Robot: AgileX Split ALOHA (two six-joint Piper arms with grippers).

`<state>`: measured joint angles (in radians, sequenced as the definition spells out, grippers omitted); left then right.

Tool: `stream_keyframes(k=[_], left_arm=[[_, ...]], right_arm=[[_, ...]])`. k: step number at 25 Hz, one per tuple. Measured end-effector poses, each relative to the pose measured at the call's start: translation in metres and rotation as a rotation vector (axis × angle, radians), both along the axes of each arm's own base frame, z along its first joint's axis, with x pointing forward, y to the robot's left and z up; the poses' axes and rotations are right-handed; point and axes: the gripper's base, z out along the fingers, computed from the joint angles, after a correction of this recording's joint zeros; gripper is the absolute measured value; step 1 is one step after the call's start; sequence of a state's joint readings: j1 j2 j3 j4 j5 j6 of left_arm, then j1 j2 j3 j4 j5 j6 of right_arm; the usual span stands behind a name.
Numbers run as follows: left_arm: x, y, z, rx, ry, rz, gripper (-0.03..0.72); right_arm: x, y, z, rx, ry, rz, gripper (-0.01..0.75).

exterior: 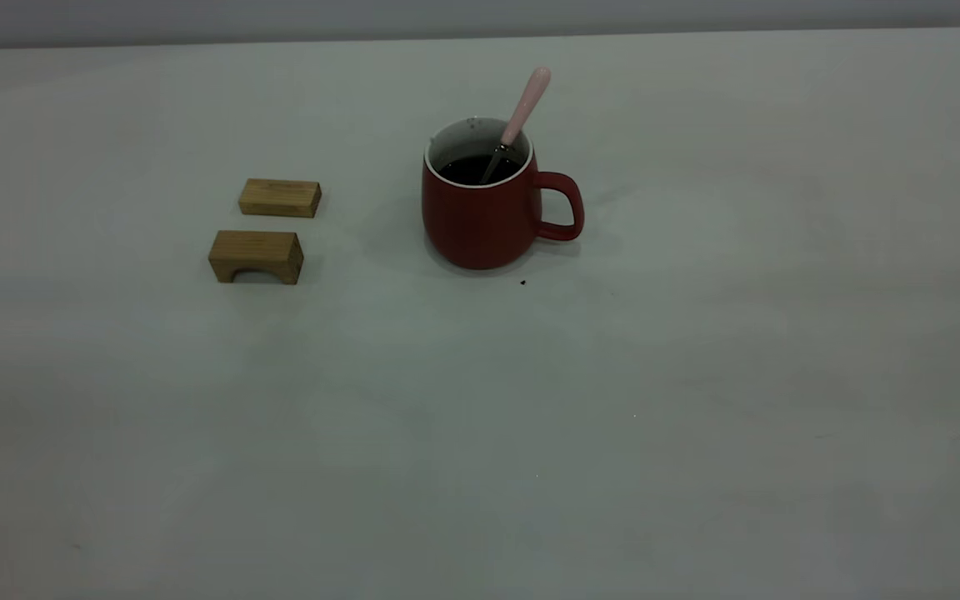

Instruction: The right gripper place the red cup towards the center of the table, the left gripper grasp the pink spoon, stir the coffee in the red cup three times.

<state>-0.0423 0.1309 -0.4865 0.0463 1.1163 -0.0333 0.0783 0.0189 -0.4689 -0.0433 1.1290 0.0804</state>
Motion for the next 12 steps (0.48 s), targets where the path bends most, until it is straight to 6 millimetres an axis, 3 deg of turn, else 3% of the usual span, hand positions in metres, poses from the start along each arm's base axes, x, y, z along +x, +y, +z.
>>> stream_keyframes(k=[6,12], left_arm=[[-0.019,0.000,-0.001,0.012,-0.130,0.009,0.571],[-0.021,0.000,-0.002,0.011,-0.137,0.009,0.571]], right_arm=[[0.000,0.000,0.000,0.000,0.000,0.000,0.582],[0.000,0.000,0.000,0.000,0.000,0.000,0.582]])
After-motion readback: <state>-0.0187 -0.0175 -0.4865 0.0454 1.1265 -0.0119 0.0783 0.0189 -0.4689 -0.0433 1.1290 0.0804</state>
